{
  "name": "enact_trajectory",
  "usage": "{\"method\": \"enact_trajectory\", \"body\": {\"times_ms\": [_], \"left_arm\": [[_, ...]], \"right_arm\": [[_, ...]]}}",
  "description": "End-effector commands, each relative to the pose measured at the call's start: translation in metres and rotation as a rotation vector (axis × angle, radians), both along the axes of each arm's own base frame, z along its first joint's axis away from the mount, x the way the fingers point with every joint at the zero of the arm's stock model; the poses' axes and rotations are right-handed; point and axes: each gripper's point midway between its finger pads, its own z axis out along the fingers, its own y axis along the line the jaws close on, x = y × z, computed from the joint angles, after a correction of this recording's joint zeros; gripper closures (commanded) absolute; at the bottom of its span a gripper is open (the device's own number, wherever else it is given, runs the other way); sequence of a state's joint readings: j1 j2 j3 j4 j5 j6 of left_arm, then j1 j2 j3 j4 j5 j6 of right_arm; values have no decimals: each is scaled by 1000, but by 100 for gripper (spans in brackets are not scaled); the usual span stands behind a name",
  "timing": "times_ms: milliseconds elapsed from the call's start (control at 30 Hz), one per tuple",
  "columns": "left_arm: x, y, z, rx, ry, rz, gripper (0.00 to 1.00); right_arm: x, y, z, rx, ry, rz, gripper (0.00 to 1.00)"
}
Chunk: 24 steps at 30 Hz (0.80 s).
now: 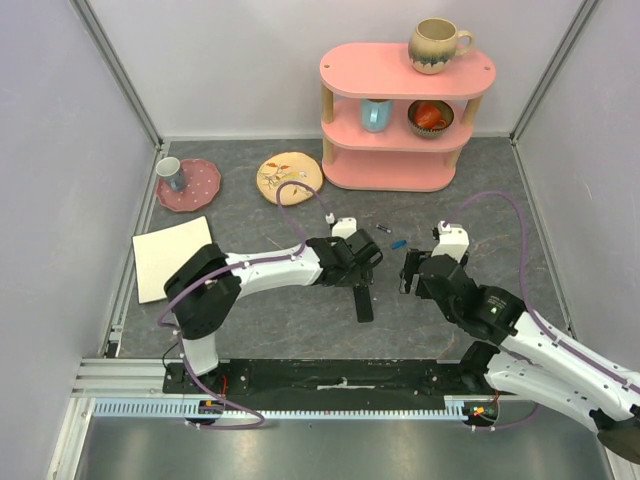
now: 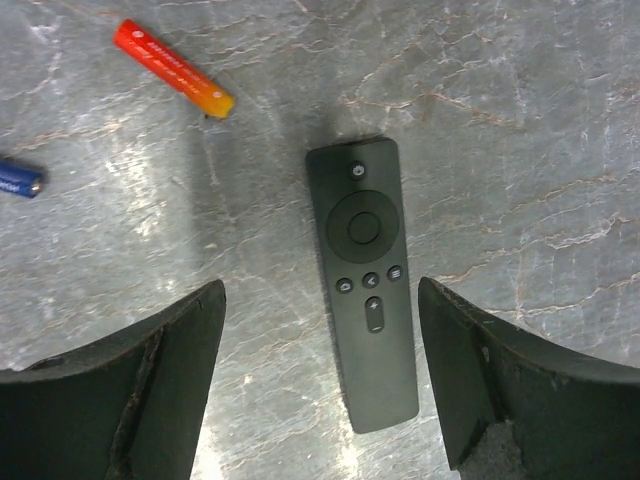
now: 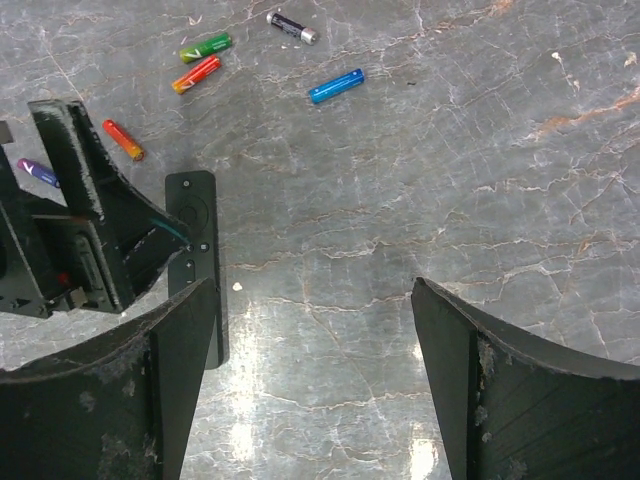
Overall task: Load the batteries into the remote control
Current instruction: Pick up the remote control from the center of the board.
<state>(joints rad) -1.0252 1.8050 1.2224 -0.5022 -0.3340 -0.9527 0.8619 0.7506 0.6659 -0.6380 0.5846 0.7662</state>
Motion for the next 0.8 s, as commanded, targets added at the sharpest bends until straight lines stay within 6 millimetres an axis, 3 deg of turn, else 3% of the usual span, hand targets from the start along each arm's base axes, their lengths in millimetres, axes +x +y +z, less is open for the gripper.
{"method": "enact_trajectory", "body": {"times_ms": [0,200,333,567,767], "left_arm": [[7,-29,9,-58,-18,-16,17],[9,-40,-1,-46,2,-13,18],[6,-33,-23,31,49,10,20],[7,-25,-40,87,65,48,26],[3,-23,-50,105,86,36,48]], "right_arm": [[-2,-7,-2,-8,-14,-17,14],[-2,-7,-6,-8,-6,-17,14],[-3,-6,-6,-5,-4,-14,14],[-3,-5,-1,15,-12,-11,14],[-4,-4,1,25,-13,-10,14]]}}
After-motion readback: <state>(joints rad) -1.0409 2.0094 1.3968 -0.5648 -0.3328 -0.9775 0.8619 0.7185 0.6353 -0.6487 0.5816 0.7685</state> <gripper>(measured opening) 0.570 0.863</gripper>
